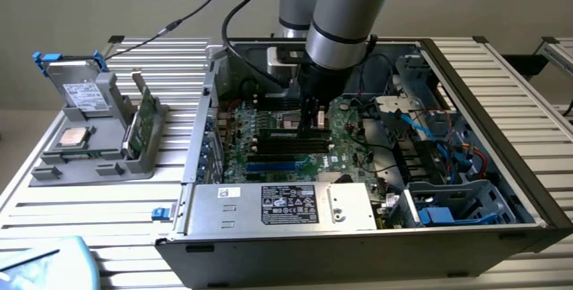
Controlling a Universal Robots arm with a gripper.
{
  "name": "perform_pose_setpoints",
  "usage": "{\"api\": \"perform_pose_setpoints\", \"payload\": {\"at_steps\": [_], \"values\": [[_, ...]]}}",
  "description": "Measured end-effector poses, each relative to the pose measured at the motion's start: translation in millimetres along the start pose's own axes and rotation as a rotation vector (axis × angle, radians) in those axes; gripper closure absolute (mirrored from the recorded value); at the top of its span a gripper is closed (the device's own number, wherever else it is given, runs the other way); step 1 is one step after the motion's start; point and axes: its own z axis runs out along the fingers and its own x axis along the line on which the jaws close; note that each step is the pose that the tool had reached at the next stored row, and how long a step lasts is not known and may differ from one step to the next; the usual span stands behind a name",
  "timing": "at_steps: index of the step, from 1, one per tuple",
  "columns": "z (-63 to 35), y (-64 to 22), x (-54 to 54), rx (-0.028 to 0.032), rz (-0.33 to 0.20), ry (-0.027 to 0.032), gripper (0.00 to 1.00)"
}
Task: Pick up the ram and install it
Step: 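Insert the ram into the slot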
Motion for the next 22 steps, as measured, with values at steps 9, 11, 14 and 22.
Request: {"api": "perform_pose_setpoints", "payload": {"at_steps": [9,11,14,22], "values": [[3.7,-0.4,0.2,-0.0024,-0.001,0.0076,0.86],[4.1,-0.4,0.0,-0.0028,-0.007,0.0092,0.86],[4.4,0.1,-1.5,-0.0037,-0.018,0.0167,0.86],[4.9,0.6,-4.0,-0.0046,-0.028,0.0278,0.86]]}}
